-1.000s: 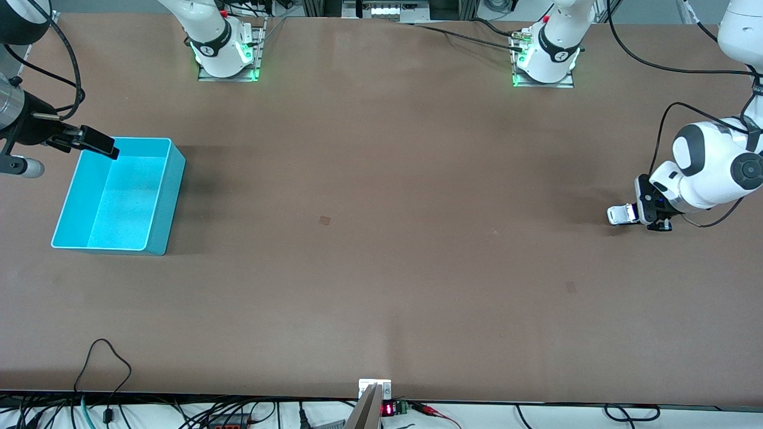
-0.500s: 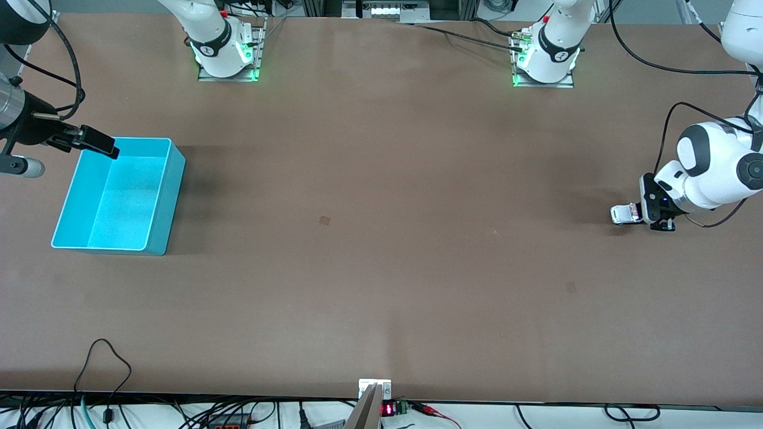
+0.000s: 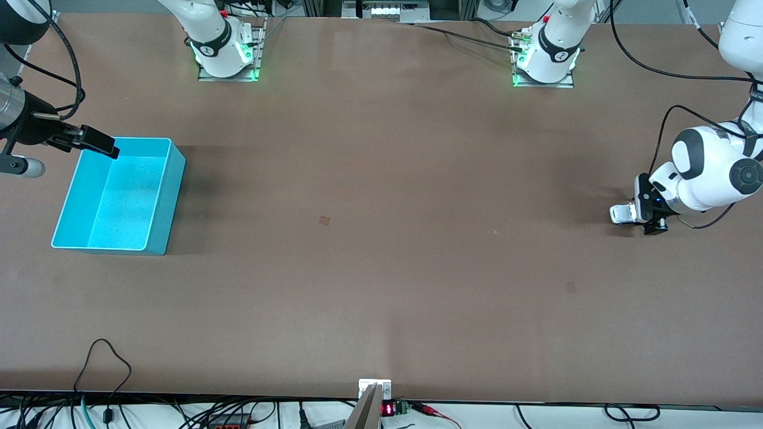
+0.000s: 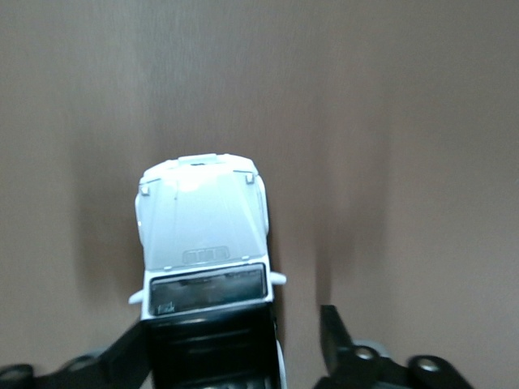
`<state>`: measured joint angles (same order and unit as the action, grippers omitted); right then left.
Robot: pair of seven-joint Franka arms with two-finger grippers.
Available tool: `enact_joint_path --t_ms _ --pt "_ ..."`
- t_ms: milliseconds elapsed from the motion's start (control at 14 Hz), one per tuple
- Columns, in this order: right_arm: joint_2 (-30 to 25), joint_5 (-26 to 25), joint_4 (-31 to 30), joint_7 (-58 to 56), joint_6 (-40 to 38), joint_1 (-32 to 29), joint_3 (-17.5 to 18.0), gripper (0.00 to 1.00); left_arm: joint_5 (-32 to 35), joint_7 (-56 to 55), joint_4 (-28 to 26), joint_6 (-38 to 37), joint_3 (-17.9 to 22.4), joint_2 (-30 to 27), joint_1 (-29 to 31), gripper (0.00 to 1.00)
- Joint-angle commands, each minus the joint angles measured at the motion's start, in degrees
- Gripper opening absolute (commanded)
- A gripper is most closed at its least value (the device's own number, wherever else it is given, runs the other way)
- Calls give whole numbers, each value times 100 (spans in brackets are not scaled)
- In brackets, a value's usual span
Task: Wind and store white jeep toy
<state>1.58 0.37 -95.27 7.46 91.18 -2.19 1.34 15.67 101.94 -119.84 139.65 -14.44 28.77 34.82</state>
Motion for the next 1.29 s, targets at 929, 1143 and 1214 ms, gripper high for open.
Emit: enact_joint_path --t_ms 929,1143,1214 --pt "-35 -37 8 -96 -66 -1 -2 100 -915 62 66 -1687 -630 -1901 -642 100" --pt "-35 -37 8 -96 -66 -9 -2 100 -1110 36 346 -1704 -630 -1902 -924 100" --pt "-35 -37 8 -96 -66 -9 -2 100 -1119 36 504 -1782 -630 -1893 -933 100"
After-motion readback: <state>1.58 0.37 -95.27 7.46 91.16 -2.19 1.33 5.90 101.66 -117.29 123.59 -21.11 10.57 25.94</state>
